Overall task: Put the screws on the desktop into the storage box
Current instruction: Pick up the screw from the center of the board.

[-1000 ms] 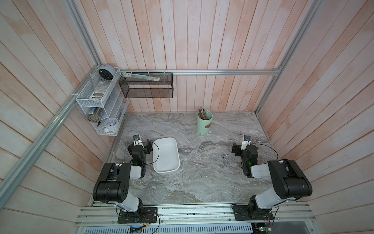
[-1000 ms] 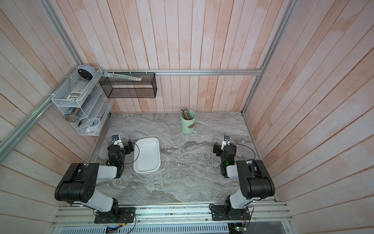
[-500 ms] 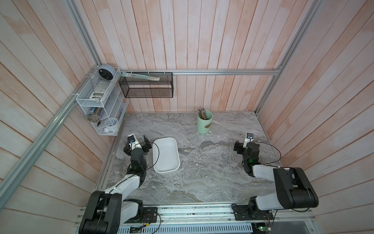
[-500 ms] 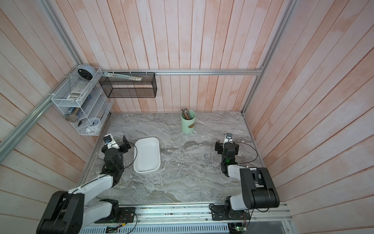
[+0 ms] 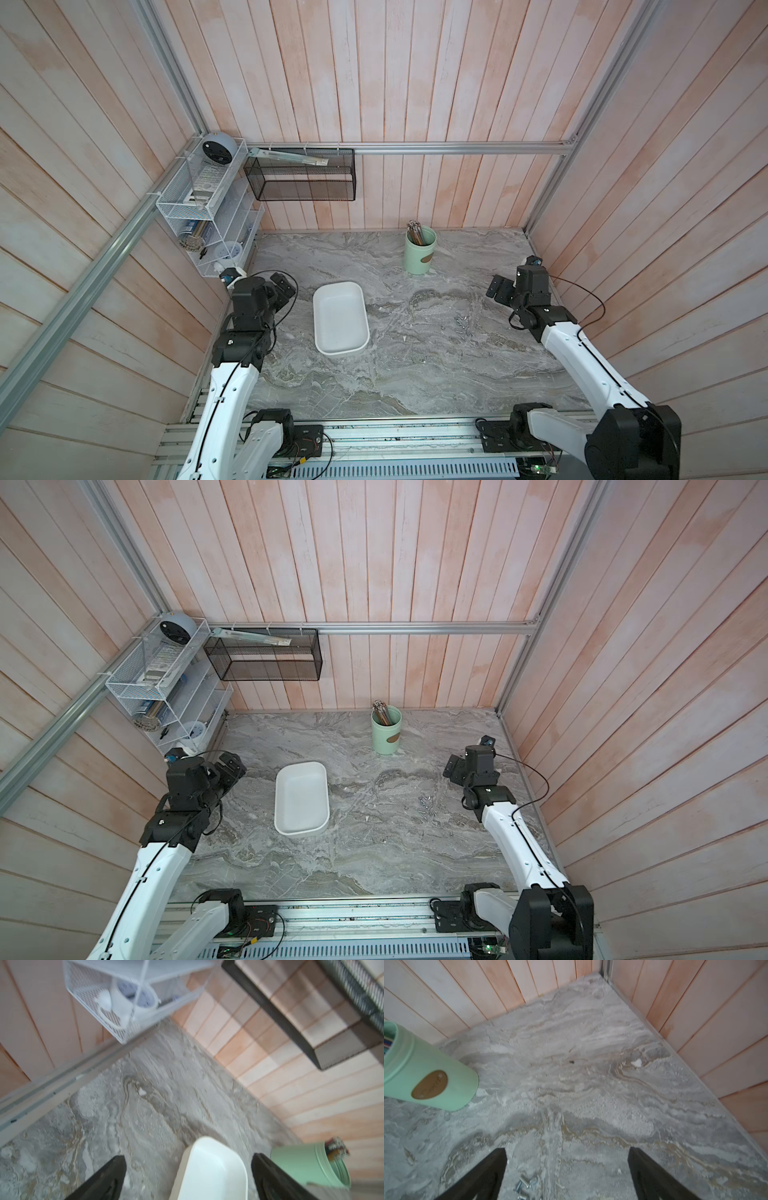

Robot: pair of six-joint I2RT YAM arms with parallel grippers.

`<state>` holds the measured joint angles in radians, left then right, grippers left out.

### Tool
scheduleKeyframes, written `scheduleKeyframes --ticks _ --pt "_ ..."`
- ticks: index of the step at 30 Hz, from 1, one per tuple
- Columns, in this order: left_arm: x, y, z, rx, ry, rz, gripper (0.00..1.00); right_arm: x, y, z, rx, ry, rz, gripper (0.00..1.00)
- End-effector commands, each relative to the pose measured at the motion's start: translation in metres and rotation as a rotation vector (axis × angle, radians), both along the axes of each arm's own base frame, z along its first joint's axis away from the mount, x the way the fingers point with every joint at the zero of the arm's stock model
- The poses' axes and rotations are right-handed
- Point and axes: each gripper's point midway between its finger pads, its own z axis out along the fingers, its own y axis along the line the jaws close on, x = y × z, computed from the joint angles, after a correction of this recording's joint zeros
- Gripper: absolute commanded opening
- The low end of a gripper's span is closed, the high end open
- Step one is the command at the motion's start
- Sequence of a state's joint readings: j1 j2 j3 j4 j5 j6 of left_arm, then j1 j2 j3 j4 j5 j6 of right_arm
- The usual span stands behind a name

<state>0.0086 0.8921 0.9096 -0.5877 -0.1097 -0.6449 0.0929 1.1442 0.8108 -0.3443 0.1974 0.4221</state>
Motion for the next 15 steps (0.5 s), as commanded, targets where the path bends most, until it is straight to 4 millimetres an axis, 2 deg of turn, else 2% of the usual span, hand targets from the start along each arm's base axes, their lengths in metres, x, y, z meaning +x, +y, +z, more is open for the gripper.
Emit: scheduleKeyframes --ticks 1,4,7,11,15 --pt "-0.036 -0.044 -0.027 -0.078 0.273 -0.277 1.0 -0.053 0.012 -0.041 0.085 0.278 0.013 0.98" --pt "-0.044 -0.048 -0.03 -0.077 0.315 -0.315 0.96 -0.07 0.017 -0.062 0.123 0.386 0.015 0.93" --pt "-0.046 -0.054 -0.029 -0.092 0.258 -0.34 0.96 -0.085 0.03 -0.085 0.197 0.493 0.034 0.86" --pt "-0.05 -0.045 -0.037 -0.062 0.228 -0.289 0.96 -0.106 0.05 -0.111 0.302 0.656 0.064 0.72" --pt "-0.049 -0.041 -0.036 -0.054 0.206 -0.267 0.96 -0.129 0.046 -0.132 0.264 0.841 0.06 0.68"
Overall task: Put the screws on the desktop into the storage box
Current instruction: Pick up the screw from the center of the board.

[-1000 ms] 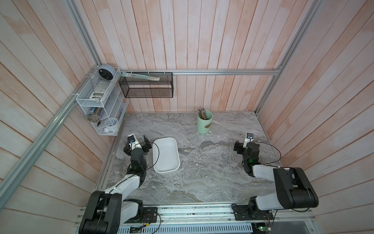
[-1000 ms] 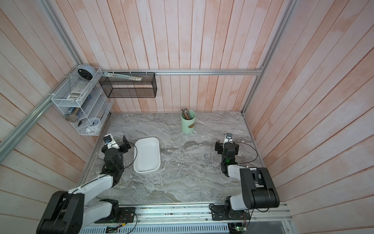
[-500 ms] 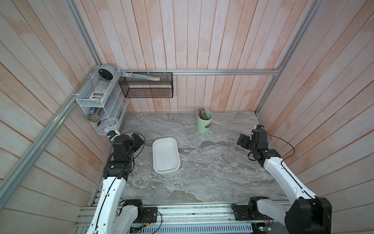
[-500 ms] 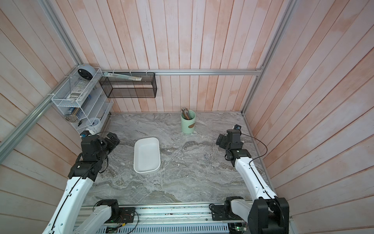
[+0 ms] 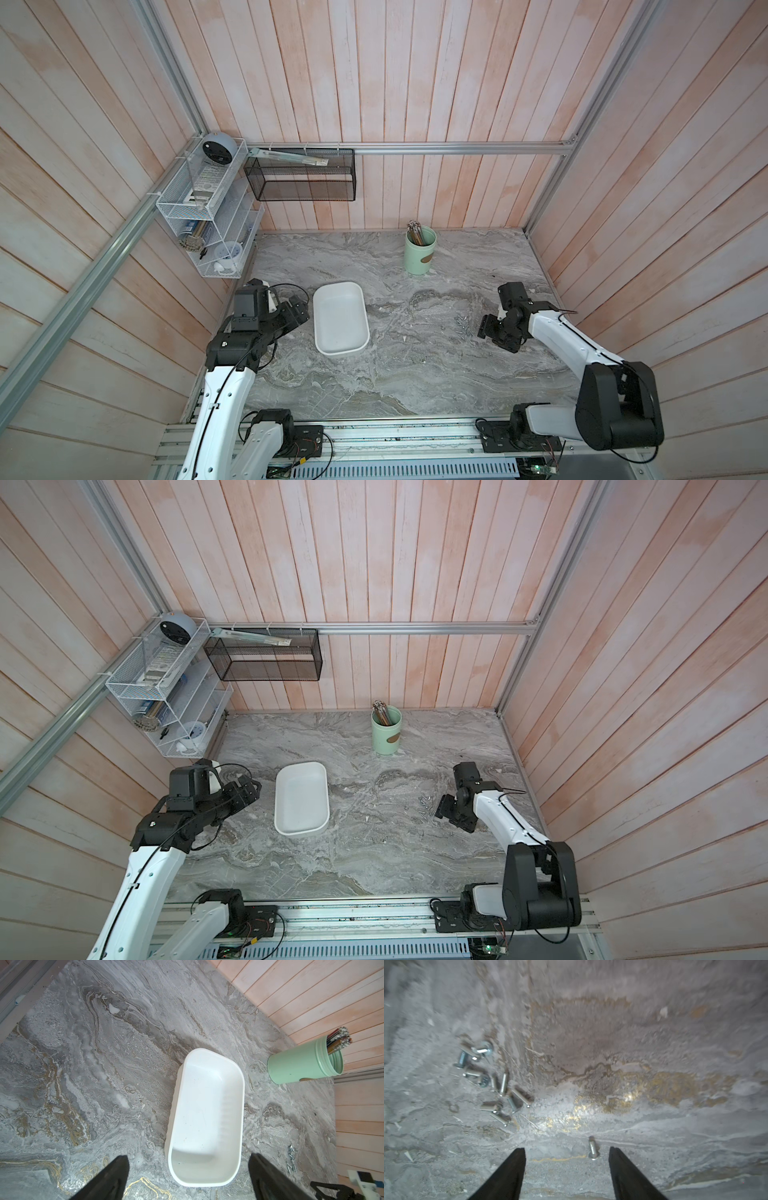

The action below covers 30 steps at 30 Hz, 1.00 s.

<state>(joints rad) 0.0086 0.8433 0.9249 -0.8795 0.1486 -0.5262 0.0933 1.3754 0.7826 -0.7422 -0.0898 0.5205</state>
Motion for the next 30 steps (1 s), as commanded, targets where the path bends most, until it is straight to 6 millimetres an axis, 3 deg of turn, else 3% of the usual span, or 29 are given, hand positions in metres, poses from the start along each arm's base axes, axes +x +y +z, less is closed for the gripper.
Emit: scheduleKeyframes --ticks 1,10,15,22,24,30 --pt "0.002 0.003 -0.001 0.016 -0.017 0.006 0.96 -0.034 0.007 -0.015 0.027 0.206 0.025 0.66" --pt "0.001 0.006 -0.003 0.025 -0.011 0.016 0.96 -0.042 0.001 -0.027 -0.018 0.24 0.007 0.65" --pt "0.001 0.005 -0.002 0.023 -0.018 0.015 0.96 -0.034 -0.008 -0.025 -0.071 0.211 0.001 0.63" --pt "0.002 0.006 -0.004 0.022 -0.009 0.019 0.96 -0.015 -0.008 -0.025 -0.078 0.2 0.068 0.51" --pt "0.002 0.006 -0.004 0.023 -0.009 0.019 0.96 -0.017 -0.005 -0.028 -0.065 0.213 0.084 0.45" --pt "0.002 0.006 -0.005 0.025 -0.005 0.021 0.96 -0.021 -0.004 -0.025 -0.076 0.212 0.088 0.41"
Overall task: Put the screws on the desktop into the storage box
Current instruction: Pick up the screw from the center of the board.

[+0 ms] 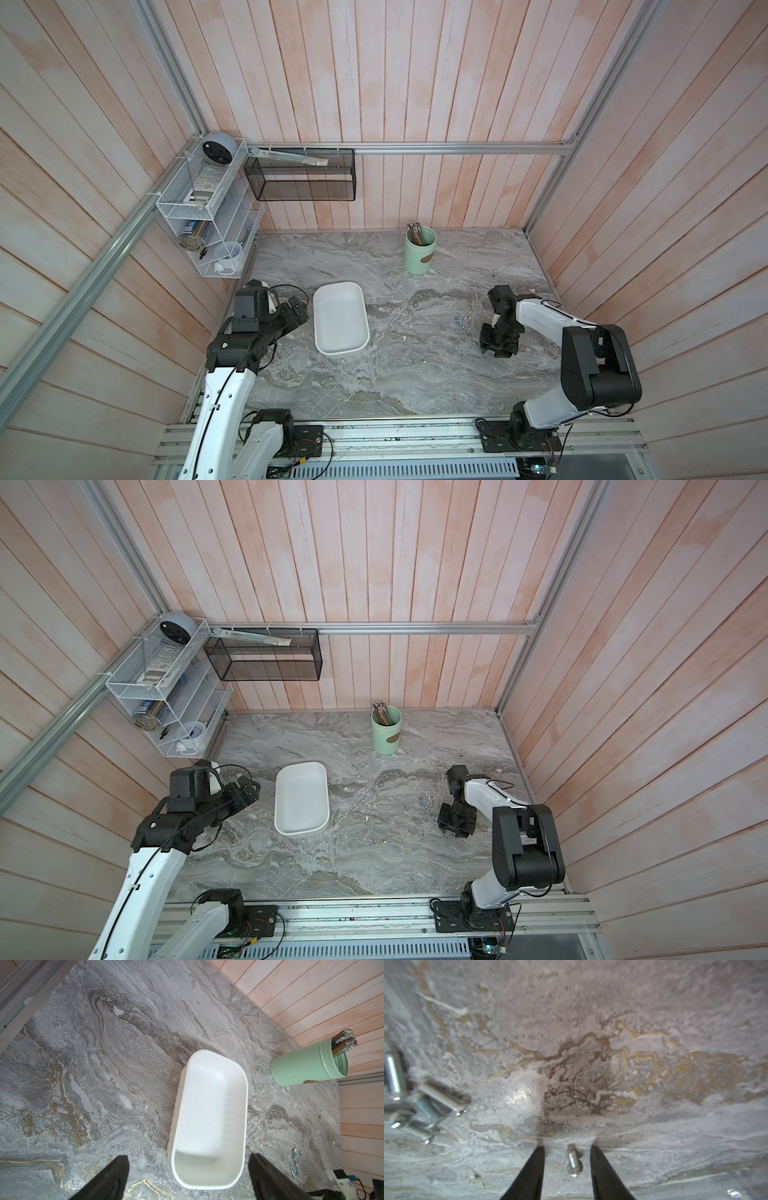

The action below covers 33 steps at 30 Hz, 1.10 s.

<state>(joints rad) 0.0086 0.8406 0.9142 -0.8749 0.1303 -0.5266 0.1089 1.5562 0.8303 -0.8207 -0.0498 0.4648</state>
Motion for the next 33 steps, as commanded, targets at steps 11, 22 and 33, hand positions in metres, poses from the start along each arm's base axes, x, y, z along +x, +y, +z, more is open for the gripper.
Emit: scheduleKeyframes --ticks 11,22,33 --pt "0.003 0.003 -0.006 0.008 0.009 0.01 0.96 -0.001 0.002 -0.001 -0.004 0.002 0.028 0.32" --pt "0.002 0.006 -0.002 0.02 -0.005 0.026 0.96 -0.002 0.003 -0.008 0.004 0.005 0.02 0.27" --pt "0.003 0.006 -0.006 0.021 0.016 0.025 0.96 -0.001 0.006 -0.012 0.023 -0.004 0.02 0.2"
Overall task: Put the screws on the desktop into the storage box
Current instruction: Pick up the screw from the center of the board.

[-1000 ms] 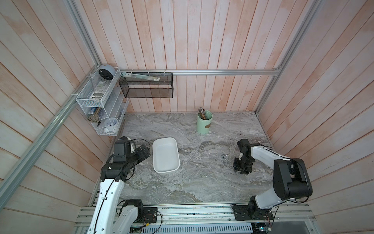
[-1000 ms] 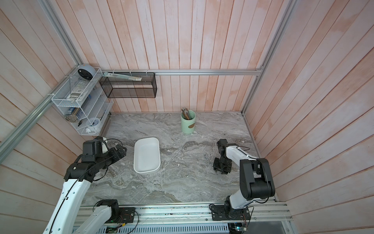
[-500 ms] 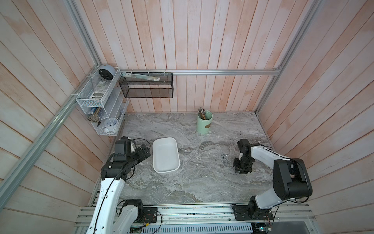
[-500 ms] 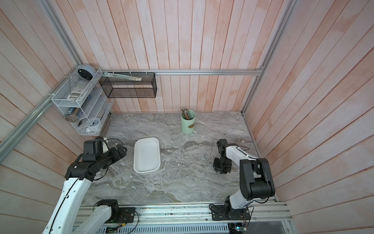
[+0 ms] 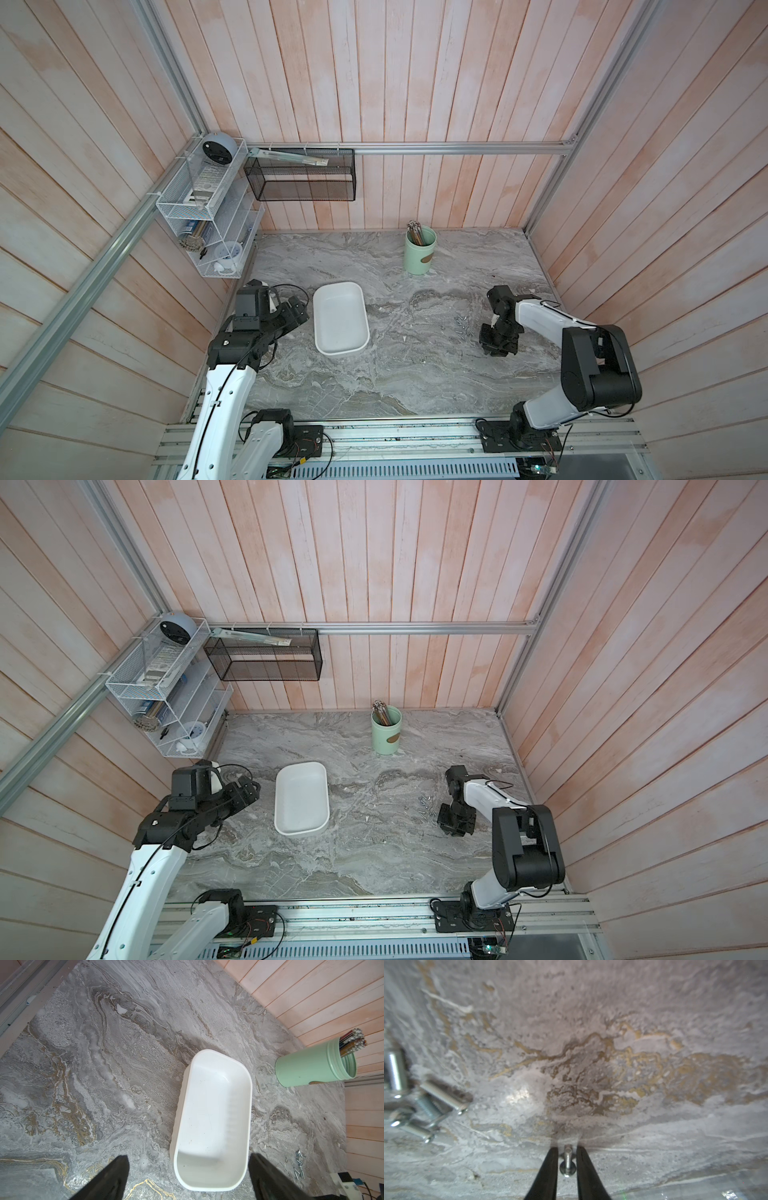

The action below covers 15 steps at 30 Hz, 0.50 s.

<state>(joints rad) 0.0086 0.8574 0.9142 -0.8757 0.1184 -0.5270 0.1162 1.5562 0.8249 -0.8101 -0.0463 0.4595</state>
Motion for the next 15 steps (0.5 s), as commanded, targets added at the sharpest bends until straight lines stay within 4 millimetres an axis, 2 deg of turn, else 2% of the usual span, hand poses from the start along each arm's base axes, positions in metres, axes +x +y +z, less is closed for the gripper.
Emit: scheduleKeyframes --ticks 1,4,15 --pt "0.0015 0.0042 -0.0017 0.012 -0.001 0.017 0.96 -0.0006 0.0047 -0.0106 0.024 -0.002 0.009 0.19" --pt "0.0016 0.005 -0.0025 0.014 0.005 0.021 0.96 0.0014 0.0047 -0.0098 0.027 -0.015 0.007 0.14" --pt "0.0029 0.0043 -0.0049 0.009 0.017 0.021 0.96 0.0079 0.004 -0.0036 0.045 -0.063 0.012 0.06"
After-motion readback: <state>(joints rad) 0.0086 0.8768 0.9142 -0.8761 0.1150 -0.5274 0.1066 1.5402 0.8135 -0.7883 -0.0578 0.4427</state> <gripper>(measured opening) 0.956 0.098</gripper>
